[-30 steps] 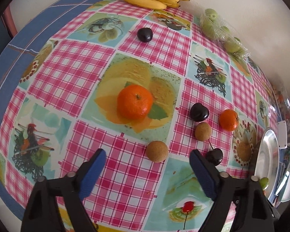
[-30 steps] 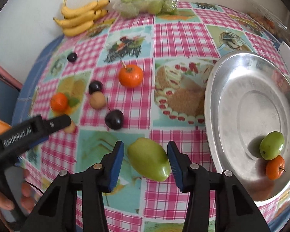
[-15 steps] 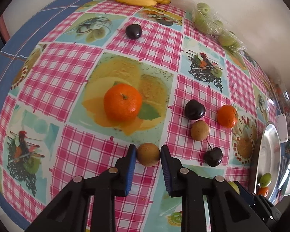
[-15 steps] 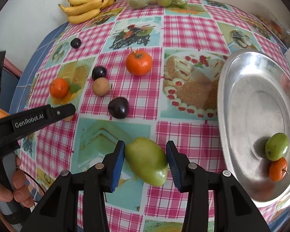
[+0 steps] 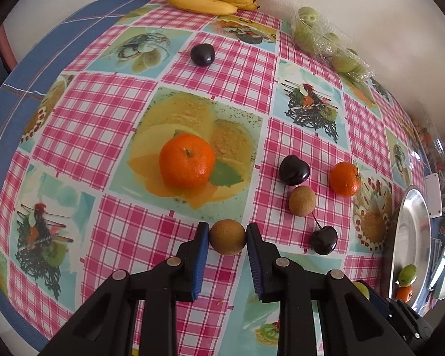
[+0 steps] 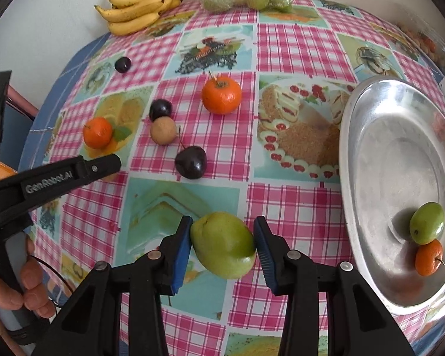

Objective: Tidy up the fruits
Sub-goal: 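Grasp the green pear with the right gripper while the left gripper grasps the kiwi, then carry the green pear and kiwi over the bowl and release both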

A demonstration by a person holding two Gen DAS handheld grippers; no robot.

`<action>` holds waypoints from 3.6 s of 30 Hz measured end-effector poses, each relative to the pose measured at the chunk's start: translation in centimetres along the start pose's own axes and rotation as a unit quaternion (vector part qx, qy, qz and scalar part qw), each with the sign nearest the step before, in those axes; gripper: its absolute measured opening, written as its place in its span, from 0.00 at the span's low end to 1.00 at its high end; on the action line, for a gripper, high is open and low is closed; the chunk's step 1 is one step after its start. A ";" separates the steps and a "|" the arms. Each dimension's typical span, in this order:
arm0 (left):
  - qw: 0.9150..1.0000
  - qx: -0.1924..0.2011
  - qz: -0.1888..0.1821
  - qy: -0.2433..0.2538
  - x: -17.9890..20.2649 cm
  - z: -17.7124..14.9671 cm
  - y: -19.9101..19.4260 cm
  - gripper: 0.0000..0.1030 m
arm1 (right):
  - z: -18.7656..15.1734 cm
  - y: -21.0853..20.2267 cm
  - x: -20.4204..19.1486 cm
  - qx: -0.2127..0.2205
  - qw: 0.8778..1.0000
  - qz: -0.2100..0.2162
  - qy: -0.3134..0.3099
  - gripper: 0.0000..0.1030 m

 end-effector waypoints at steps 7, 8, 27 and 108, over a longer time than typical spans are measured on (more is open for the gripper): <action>1.000 0.012 0.000 -0.002 0.0 0.2 -0.8 0.27 | 0.1 -1.3 0.4 0.013 1.000 0.014 0.006 0.41; 1.000 0.012 0.000 -0.002 0.1 0.2 -0.9 0.27 | 0.1 -1.5 0.5 0.015 1.000 0.016 0.009 0.41; 1.000 0.025 -0.004 0.006 1.6 0.2 -1.6 0.27 | 0.6 -3.8 2.3 0.040 0.998 0.029 0.034 0.41; 0.975 0.013 -0.075 0.210 24.3 -5.3 0.6 0.42 | 2.1 -9.0 21.1 0.124 0.967 -0.034 0.222 0.43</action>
Point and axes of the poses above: each gripper's, at about its wrist camera, not at the fingertips, and y roughly the way its jaws point, x to its right, z to its top, the point moved 3 cm from there along y, roughly the way its jaws point, and after that the axes turned 4 degrees about x, right-handed, at the moved point
